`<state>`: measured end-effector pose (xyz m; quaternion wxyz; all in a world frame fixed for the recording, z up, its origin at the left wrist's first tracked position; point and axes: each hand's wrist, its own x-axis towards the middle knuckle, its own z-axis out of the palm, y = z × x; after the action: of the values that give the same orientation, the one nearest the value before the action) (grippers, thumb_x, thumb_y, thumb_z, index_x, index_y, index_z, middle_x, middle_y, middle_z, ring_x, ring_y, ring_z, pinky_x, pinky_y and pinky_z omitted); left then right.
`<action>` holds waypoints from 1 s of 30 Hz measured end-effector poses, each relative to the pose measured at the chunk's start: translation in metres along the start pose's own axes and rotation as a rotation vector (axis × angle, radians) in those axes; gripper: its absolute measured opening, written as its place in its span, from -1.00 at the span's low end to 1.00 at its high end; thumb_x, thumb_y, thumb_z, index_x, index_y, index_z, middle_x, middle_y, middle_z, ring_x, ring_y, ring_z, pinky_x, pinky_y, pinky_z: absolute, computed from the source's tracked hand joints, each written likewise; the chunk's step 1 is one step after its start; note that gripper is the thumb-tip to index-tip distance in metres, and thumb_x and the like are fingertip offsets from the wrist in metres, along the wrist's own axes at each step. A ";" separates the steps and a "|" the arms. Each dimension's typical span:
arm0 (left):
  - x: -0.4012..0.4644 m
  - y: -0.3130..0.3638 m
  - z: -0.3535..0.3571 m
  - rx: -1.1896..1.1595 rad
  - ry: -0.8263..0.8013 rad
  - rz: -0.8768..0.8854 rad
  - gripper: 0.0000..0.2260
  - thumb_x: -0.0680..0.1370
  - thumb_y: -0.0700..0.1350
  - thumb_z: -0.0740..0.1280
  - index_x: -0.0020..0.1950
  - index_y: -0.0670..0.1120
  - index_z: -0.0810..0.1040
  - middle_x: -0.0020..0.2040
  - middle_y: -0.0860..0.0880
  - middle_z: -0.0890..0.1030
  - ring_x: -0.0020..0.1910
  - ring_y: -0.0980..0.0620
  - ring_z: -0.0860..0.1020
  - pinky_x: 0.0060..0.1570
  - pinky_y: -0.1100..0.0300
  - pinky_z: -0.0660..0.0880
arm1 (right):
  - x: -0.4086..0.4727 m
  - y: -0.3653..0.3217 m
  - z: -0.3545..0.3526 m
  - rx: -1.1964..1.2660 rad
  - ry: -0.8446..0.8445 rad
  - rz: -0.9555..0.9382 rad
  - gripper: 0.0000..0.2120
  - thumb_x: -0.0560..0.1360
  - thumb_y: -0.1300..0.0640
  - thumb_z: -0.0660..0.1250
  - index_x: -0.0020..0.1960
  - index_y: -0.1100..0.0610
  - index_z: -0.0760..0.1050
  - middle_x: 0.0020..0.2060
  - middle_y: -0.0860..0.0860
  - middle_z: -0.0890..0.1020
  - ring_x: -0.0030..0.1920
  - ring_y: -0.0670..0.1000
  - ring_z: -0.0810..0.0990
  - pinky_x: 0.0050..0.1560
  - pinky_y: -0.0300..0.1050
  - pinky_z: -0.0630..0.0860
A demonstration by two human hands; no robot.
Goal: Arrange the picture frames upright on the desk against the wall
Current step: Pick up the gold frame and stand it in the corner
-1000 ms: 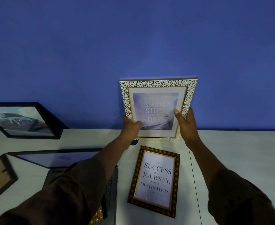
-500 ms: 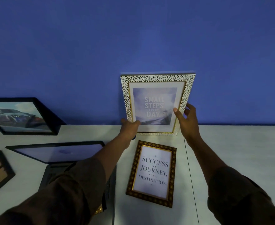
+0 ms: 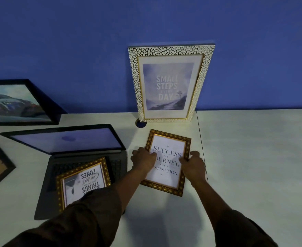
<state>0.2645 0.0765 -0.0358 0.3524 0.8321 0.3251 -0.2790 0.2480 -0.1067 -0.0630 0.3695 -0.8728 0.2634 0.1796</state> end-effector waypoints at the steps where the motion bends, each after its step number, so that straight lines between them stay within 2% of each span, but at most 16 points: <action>1: 0.001 -0.005 0.001 -0.037 -0.020 -0.005 -0.43 0.49 0.15 0.33 0.40 -0.15 0.42 0.32 -0.24 0.42 0.30 -0.26 0.46 0.28 -0.09 0.49 | 0.000 0.002 -0.003 0.027 -0.009 0.014 -0.54 0.53 -0.08 0.42 0.30 0.16 0.46 0.06 0.16 0.68 0.06 0.22 0.68 0.06 0.04 0.61; 3: 0.011 -0.017 0.006 -0.084 -0.056 0.011 -0.41 0.35 0.22 0.30 0.28 -0.09 0.53 0.23 -0.20 0.55 0.15 -0.21 0.57 0.17 -0.11 0.59 | 0.002 0.007 -0.011 0.049 -0.022 0.031 -0.71 0.54 -0.09 0.40 0.12 0.10 0.58 0.01 0.11 0.72 0.03 0.19 0.70 0.11 0.11 0.63; 5: 0.008 -0.026 0.006 -0.174 -0.085 0.025 -0.47 0.32 0.16 0.29 0.19 -0.07 0.60 0.15 -0.17 0.64 0.05 -0.17 0.63 0.08 -0.10 0.64 | -0.001 0.011 -0.019 0.034 -0.028 0.041 -0.80 0.56 -0.07 0.37 -0.02 0.07 0.60 -0.02 0.11 0.73 0.02 0.18 0.69 0.13 0.13 0.62; 8: -0.020 -0.031 -0.002 -0.264 -0.164 0.086 -0.74 0.48 -0.10 0.30 0.13 -0.10 0.63 0.10 -0.16 0.66 0.06 -0.17 0.64 0.06 -0.01 0.64 | -0.013 0.011 -0.028 0.019 0.013 0.063 -0.75 0.57 -0.07 0.37 0.10 0.10 0.56 0.02 0.10 0.70 0.01 0.17 0.68 0.09 0.12 0.64; 10: -0.038 -0.036 -0.011 -0.297 -0.209 0.119 -0.86 0.56 -0.23 0.27 0.07 -0.08 0.56 0.05 -0.14 0.63 0.05 -0.14 0.61 -0.06 0.12 0.58 | -0.026 0.007 -0.033 0.043 0.026 0.070 -0.71 0.57 -0.07 0.37 0.16 0.11 0.53 0.02 0.11 0.68 -0.02 0.16 0.69 0.02 0.12 0.67; 14: -0.059 -0.062 -0.035 -0.368 -0.255 0.192 -0.81 0.59 -0.25 0.26 0.20 -0.16 0.48 0.12 -0.17 0.58 0.04 -0.09 0.58 -0.13 0.15 0.52 | -0.069 -0.007 -0.040 0.048 0.020 0.018 -0.71 0.57 -0.06 0.40 0.15 0.13 0.55 -0.03 0.13 0.70 -0.13 0.11 0.68 -0.17 -0.04 0.60; 17: -0.079 -0.095 -0.067 -0.429 -0.272 0.236 -0.81 0.61 -0.26 0.27 0.23 -0.16 0.48 0.11 -0.14 0.60 -0.02 -0.03 0.58 -0.19 0.15 0.53 | -0.115 -0.023 -0.034 0.086 0.006 -0.058 -0.75 0.57 -0.03 0.41 0.07 0.17 0.61 -0.11 0.13 0.71 -0.18 0.11 0.67 -0.15 0.03 0.64; 20: -0.097 -0.141 -0.103 -0.499 -0.267 0.279 -0.88 0.61 -0.27 0.30 0.12 -0.13 0.52 0.10 -0.14 0.63 0.04 -0.08 0.62 -0.06 0.08 0.60 | -0.168 -0.038 -0.017 0.153 -0.017 -0.113 -0.76 0.54 -0.03 0.45 -0.08 0.16 0.62 -0.19 0.15 0.70 -0.19 0.16 0.67 -0.02 0.23 0.67; 23: -0.115 -0.200 -0.151 -0.548 -0.240 0.290 -0.81 0.59 -0.25 0.35 0.20 -0.18 0.53 0.13 -0.20 0.67 0.11 -0.20 0.65 0.18 -0.13 0.58 | -0.223 -0.061 0.011 0.234 -0.118 -0.145 -0.72 0.52 0.00 0.47 -0.07 0.24 0.62 -0.13 0.23 0.71 -0.16 0.17 0.67 -0.11 0.11 0.64; 26: -0.129 -0.255 -0.206 -0.586 -0.173 0.290 -0.88 0.58 -0.26 0.37 0.11 -0.14 0.56 0.03 -0.16 0.69 0.01 -0.13 0.67 0.12 -0.10 0.61 | -0.272 -0.099 0.044 0.242 -0.247 -0.207 -0.75 0.58 0.09 0.44 -0.01 0.31 0.57 -0.17 0.19 0.66 -0.20 0.09 0.60 -0.18 -0.08 0.54; 29: -0.137 -0.305 -0.264 -0.626 -0.062 0.299 -0.93 0.55 -0.27 0.38 0.00 -0.15 0.56 0.04 -0.24 0.70 0.01 -0.25 0.68 0.10 -0.17 0.61 | -0.310 -0.150 0.083 0.211 -0.330 -0.317 -0.84 0.58 0.12 0.43 -0.10 0.20 0.58 -0.19 0.11 0.69 -0.23 0.04 0.63 -0.23 -0.12 0.54; 30: -0.139 -0.324 -0.287 -0.648 -0.012 0.293 -0.94 0.55 -0.28 0.38 -0.03 -0.15 0.54 0.04 -0.27 0.70 -0.01 -0.26 0.68 0.06 -0.14 0.62 | -0.320 -0.172 0.101 0.202 -0.354 -0.365 -0.86 0.58 0.13 0.43 -0.11 0.18 0.59 -0.19 0.10 0.70 -0.24 0.04 0.65 -0.24 -0.13 0.54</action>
<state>0.0053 0.4241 0.1010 0.6362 0.7131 0.2721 -0.1126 0.0824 0.1737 0.1273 0.5211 -0.8197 0.0495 0.2326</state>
